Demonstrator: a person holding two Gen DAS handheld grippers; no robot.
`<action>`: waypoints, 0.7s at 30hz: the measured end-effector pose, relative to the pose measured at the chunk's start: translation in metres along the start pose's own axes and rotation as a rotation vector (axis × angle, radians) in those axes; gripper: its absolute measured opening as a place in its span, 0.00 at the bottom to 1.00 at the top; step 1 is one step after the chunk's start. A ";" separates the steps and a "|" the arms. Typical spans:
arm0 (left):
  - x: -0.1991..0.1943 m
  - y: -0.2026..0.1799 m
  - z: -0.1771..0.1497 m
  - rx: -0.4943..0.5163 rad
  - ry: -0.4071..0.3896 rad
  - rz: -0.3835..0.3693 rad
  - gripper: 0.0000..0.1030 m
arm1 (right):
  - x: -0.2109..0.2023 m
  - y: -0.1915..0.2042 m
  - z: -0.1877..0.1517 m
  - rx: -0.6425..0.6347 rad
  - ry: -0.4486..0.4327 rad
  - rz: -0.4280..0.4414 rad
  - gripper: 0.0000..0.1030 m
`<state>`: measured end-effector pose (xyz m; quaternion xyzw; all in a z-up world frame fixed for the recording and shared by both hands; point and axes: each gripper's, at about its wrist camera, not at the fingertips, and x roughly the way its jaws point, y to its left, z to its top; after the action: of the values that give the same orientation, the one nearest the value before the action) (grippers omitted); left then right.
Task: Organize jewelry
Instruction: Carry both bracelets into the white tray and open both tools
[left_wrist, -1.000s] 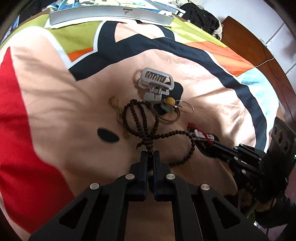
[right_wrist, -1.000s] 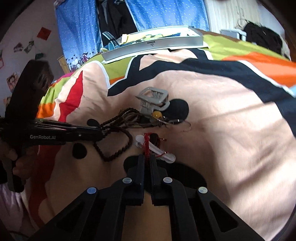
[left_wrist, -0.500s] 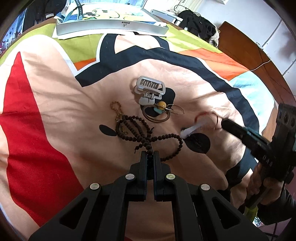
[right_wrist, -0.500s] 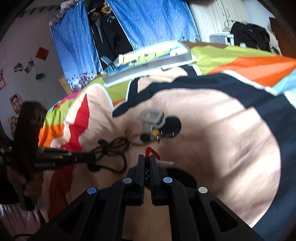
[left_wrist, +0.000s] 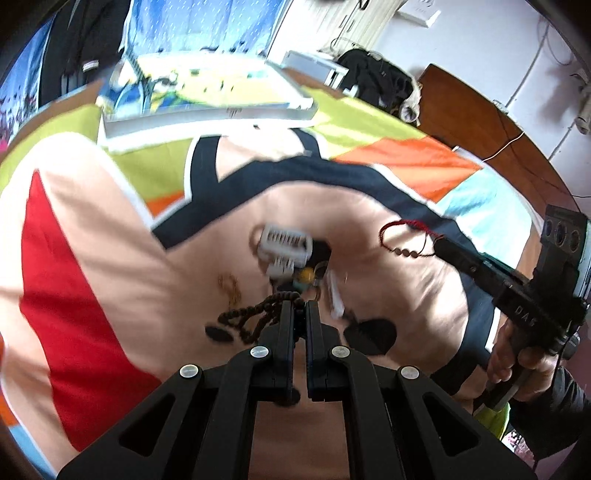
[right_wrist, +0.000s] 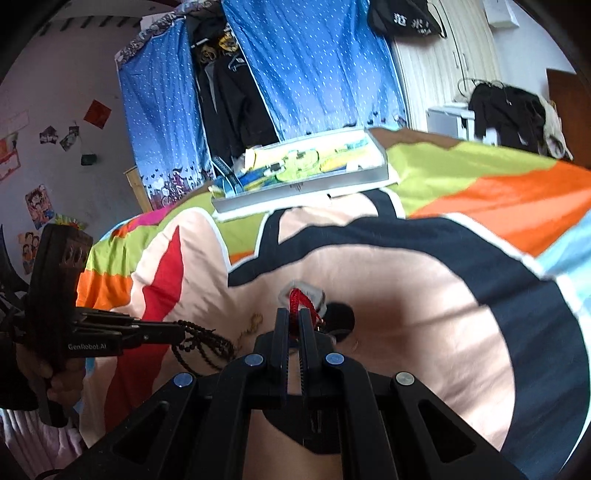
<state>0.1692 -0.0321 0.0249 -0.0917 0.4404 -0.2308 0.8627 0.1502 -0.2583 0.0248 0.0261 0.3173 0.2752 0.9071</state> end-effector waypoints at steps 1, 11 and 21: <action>-0.002 -0.001 0.007 0.007 -0.009 -0.001 0.03 | 0.001 0.001 0.005 -0.005 -0.004 0.006 0.05; -0.026 0.001 0.117 0.089 -0.163 0.039 0.03 | 0.031 0.006 0.084 -0.067 -0.064 0.064 0.05; -0.006 0.064 0.222 0.005 -0.296 0.066 0.03 | 0.122 -0.012 0.185 -0.014 -0.105 0.107 0.05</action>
<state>0.3643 0.0171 0.1383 -0.1080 0.3107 -0.1877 0.9255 0.3445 -0.1822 0.1015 0.0512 0.2654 0.3235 0.9068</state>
